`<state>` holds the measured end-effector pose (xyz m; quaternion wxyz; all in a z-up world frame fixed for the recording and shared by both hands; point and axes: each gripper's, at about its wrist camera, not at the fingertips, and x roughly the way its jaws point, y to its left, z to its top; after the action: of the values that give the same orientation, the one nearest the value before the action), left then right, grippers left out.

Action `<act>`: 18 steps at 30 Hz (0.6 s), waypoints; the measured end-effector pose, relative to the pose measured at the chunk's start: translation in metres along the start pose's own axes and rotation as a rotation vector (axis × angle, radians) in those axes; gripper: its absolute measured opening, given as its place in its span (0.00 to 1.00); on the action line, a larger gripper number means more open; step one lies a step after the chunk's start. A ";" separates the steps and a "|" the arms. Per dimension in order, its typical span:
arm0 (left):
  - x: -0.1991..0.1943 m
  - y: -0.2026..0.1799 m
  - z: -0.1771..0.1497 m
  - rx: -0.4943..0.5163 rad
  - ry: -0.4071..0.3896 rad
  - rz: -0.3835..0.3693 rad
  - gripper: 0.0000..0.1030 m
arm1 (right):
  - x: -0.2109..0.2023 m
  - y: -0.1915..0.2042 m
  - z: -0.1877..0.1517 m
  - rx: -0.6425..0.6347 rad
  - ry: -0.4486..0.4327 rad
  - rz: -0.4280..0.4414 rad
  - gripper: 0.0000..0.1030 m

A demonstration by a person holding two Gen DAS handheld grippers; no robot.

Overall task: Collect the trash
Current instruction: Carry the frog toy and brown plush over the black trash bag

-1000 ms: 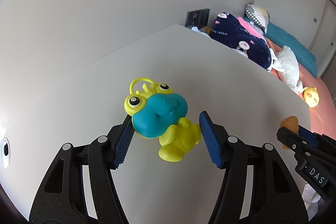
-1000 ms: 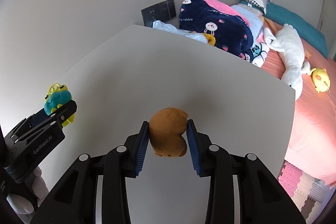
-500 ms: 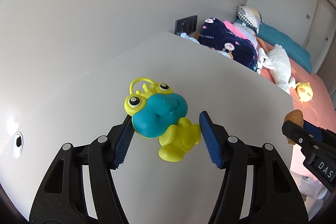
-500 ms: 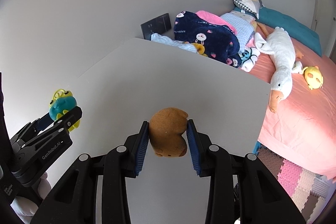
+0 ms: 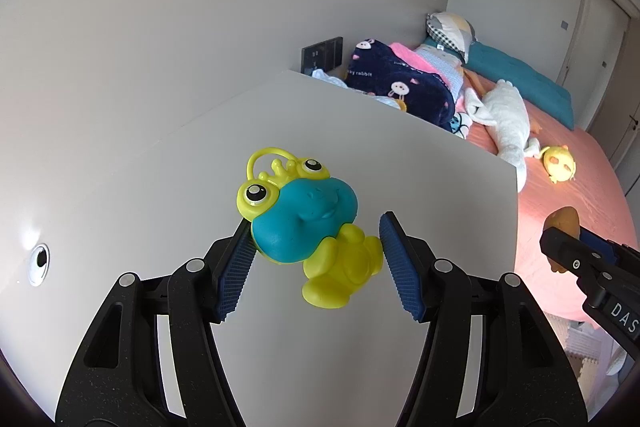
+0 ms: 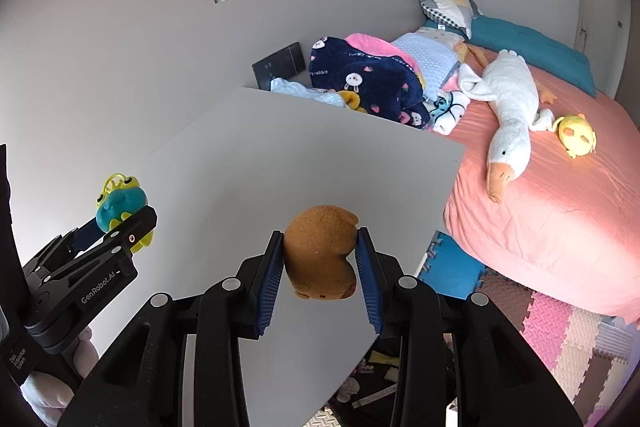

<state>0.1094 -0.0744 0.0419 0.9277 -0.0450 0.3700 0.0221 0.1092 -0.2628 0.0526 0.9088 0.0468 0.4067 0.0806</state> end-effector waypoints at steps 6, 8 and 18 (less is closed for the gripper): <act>-0.011 -0.021 -0.006 0.027 -0.003 -0.022 0.59 | -0.020 -0.018 -0.008 0.027 -0.022 -0.018 0.37; -0.014 -0.027 -0.008 0.038 -0.006 -0.030 0.59 | -0.025 -0.023 -0.010 0.034 -0.026 -0.025 0.37; -0.026 -0.060 -0.017 0.081 -0.008 -0.069 0.59 | -0.051 -0.051 -0.024 0.072 -0.048 -0.059 0.37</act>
<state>0.0834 -0.1356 0.0511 0.9304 -0.0203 0.3650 -0.0248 0.0635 -0.3220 0.0664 0.9181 0.0697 0.3884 0.0379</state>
